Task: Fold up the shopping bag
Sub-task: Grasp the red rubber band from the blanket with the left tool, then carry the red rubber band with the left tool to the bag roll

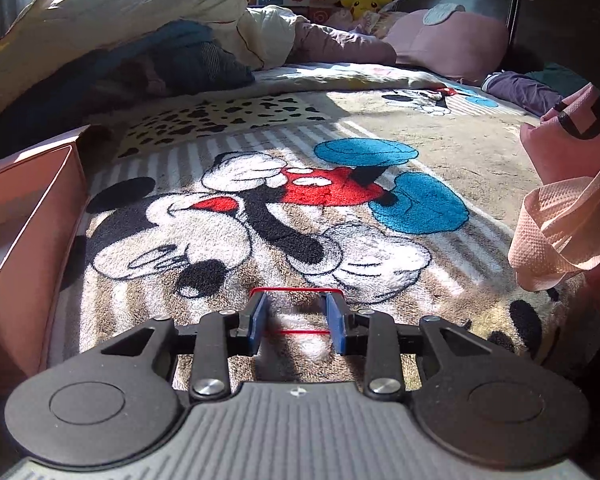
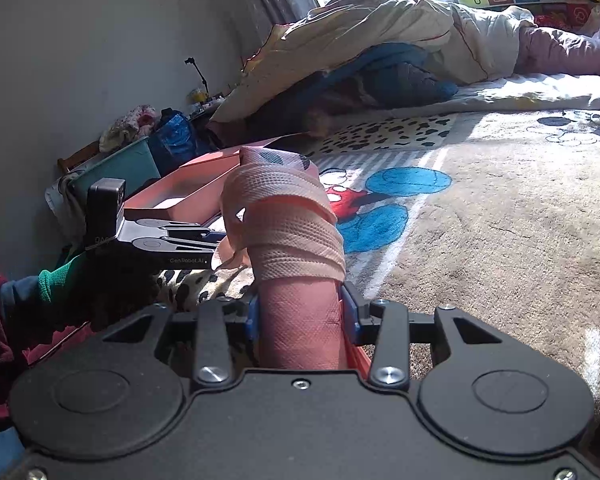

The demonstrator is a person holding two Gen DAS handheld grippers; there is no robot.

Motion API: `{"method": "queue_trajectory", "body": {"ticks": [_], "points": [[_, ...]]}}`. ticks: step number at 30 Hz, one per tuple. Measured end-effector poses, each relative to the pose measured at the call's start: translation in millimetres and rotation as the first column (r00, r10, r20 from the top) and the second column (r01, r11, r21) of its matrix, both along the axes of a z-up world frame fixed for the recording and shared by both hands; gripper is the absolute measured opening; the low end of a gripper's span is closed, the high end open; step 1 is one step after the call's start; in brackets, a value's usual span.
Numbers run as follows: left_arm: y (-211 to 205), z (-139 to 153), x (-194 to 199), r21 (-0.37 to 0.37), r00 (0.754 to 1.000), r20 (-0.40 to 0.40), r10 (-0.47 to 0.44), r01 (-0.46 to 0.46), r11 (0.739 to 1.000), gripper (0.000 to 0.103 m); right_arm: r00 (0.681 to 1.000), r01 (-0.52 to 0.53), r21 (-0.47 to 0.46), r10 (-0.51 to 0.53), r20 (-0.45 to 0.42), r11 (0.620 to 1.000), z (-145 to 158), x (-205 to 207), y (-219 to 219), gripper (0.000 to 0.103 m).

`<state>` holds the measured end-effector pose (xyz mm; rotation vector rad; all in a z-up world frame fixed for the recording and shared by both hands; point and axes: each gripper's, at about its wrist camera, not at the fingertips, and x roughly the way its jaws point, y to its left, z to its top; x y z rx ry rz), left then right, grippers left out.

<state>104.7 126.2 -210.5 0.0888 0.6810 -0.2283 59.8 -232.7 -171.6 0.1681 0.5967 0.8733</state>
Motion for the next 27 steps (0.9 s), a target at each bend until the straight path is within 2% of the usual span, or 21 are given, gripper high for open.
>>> {"method": "queue_trajectory", "body": {"ticks": [4,6,10,13,16,18,27], "points": [[1,-1,1,0.016,0.999,0.003,-0.034,0.034,0.999,0.032,1.0,0.002,0.0,-0.002,-0.002,1.0,-1,0,-1,0.04],[-4,-1,-2,0.052,0.999,0.014,-0.041,0.04,0.998,0.032,1.0,0.004,0.0,-0.004,-0.003,1.0,-1,0,-2,0.04],[-11,-1,-2,0.07,1.0,0.022,-0.015,0.013,0.997,0.033,1.0,0.007,0.003,-0.007,-0.005,1.0,-2,1,-2,0.04],[-9,-1,0,0.044,1.0,0.014,-0.003,0.003,0.999,0.033,1.0,0.008,0.002,-0.008,-0.006,1.0,-2,2,-2,0.04],[-4,1,3,-0.022,1.0,-0.013,-0.014,0.014,1.0,0.034,1.0,0.006,0.003,-0.006,-0.007,1.0,-2,2,-1,0.041],[-3,1,5,-0.068,0.999,-0.032,-0.036,0.033,0.997,0.038,1.0,0.005,0.006,-0.005,-0.008,1.0,-2,3,0,0.041],[-14,-3,0,-0.023,1.0,0.007,-0.004,0.004,1.0,0.039,1.0,-0.003,-0.001,0.003,-0.004,1.0,-1,2,3,0.041]]}}
